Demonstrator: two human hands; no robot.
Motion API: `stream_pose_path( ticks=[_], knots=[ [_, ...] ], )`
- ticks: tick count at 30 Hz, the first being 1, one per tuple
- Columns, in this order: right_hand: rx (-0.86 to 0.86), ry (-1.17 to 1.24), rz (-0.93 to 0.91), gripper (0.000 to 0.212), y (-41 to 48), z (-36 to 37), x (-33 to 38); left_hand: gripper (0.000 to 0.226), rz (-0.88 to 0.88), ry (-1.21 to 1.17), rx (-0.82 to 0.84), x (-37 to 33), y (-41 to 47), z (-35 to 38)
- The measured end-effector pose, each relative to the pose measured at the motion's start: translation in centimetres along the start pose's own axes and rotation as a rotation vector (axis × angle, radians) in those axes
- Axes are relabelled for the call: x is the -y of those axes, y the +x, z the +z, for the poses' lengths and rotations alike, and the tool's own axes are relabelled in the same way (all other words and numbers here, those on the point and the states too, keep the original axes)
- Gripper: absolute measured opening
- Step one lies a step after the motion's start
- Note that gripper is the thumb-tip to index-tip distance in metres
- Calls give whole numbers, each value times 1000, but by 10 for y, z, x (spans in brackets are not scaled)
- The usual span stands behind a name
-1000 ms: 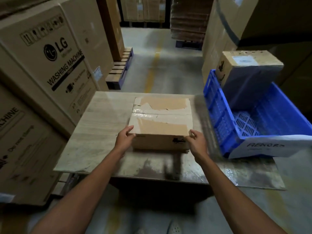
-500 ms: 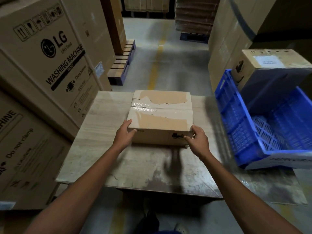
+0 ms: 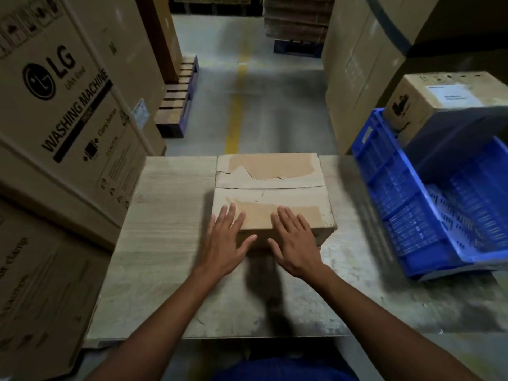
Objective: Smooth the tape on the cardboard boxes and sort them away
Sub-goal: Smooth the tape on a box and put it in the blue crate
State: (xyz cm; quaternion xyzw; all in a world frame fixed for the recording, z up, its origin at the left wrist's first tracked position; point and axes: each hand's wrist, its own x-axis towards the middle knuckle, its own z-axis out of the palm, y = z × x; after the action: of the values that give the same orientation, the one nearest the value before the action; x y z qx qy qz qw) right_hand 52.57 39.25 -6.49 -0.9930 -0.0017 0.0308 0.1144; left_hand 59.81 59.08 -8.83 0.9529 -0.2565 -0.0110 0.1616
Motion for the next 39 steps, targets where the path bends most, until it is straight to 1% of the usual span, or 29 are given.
stream_pose_path(
  ticks=[2, 3, 5, 7, 8, 10, 12, 14, 15, 17, 20, 21, 23, 25, 26, 28, 31, 33, 35, 37, 39],
  knots=[
    [-42, -7, 30, 80, 3, 3, 2, 77, -27, -8, -19, -1, 3, 1],
    [-76, -22, 45, 78, 6, 1, 3, 75, -35, -11, -29, -3, 5, 0],
    [-106, -87, 60, 62, 20, -8, 5, 68, -20, -32, -71, -5, 14, -3],
    [-88, -110, 66, 49, 39, -18, 4, 58, 18, -80, -126, -6, 28, -9],
    [-66, -117, 62, 51, 48, -19, 3, 54, 31, -91, -121, -6, 37, -13],
    [16, -130, 49, 70, 60, -18, 2, 54, 21, -31, 2, -6, 52, -17],
    [77, -95, 51, 85, 65, -12, 3, 72, -18, 110, 145, -4, 62, -16],
    [88, -75, 68, 88, 67, -8, 4, 85, -33, 201, 186, -3, 64, -13],
    [95, -77, 69, 88, 68, -9, 3, 83, -37, 221, 195, -4, 65, -12],
    [122, -113, 47, 85, 74, -15, 2, 69, -47, 234, 214, -8, 69, -14],
    [116, -203, -10, 63, 90, -30, -2, 50, -17, 253, 104, -14, 83, -23],
    [108, -211, -14, 59, 97, -37, -3, 46, -1, 228, 68, -15, 89, -26],
    [93, -217, -10, 61, 110, -47, -6, 51, 26, 127, 73, -12, 103, -26],
    [147, -221, -7, 74, 119, -47, -13, 60, 26, 78, 131, -8, 116, -23],
    [201, -218, -1, 80, 123, -44, -17, 62, 15, 80, 154, -7, 121, -21],
    [291, -225, 11, 85, 126, -35, -23, 63, -13, 118, 178, -5, 126, -16],
    [348, -197, 15, 87, 131, -31, -29, 61, -58, 123, 197, -8, 132, -15],
    [387, -103, 6, 89, 137, -38, -34, 60, -83, 139, 211, -13, 138, -19],
    [363, 31, -4, 85, 141, -51, -42, 60, -80, 147, 201, -19, 147, -24],
    [248, 134, 34, 78, 139, -61, -57, 61, -20, 123, 204, -31, 154, -25],
    [202, 98, 112, 78, 129, -59, -76, 61, 79, 111, 243, -48, 156, -16]
  ],
)
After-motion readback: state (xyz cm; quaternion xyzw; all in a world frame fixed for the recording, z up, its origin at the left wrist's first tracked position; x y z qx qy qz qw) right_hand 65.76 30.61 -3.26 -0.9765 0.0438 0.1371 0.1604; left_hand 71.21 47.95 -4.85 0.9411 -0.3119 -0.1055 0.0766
